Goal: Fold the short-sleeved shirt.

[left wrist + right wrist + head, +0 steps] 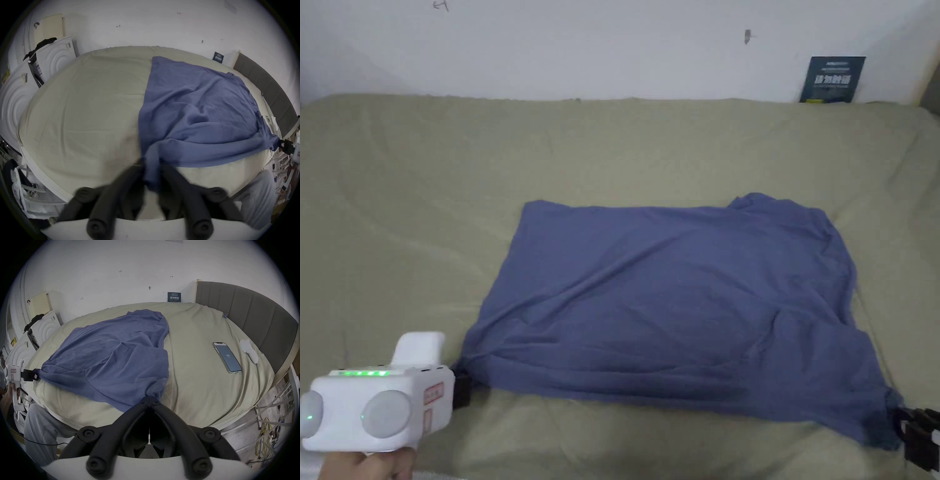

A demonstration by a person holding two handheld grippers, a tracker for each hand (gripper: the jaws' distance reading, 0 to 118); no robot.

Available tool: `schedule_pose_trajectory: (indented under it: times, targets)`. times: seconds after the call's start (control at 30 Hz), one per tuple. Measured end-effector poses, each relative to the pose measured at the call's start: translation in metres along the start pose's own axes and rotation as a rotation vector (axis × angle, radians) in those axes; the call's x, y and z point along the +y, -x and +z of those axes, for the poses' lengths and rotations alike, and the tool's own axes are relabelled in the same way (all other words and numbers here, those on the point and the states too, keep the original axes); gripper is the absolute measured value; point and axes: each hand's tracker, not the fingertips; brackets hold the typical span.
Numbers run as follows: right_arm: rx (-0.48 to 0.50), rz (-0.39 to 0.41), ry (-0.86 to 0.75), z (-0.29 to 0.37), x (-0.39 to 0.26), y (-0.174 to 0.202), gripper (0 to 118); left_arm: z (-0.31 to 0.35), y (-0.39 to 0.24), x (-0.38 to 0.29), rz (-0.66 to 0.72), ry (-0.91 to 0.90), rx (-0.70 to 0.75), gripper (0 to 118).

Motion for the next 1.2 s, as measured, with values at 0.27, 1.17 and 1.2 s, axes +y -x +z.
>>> schedule_pose_trajectory:
  times: [0.27, 1.17, 1.2]
  targets:
    - [0.062, -0.012, 0.002, -0.003, 0.003, -0.009, 118, 0.046, -0.039, -0.008, 0.011, 0.0, -0.011, 1]
    - [0.056, 0.048, -0.048, -0.008, 0.094, -0.006, 5, 0.053, -0.03, 0.076, -0.017, -0.077, -0.013, 1]
    - [0.058, 0.054, -0.054, -0.016, 0.103, -0.01, 5, 0.051, -0.03, 0.084, -0.016, -0.082, -0.015, 1]
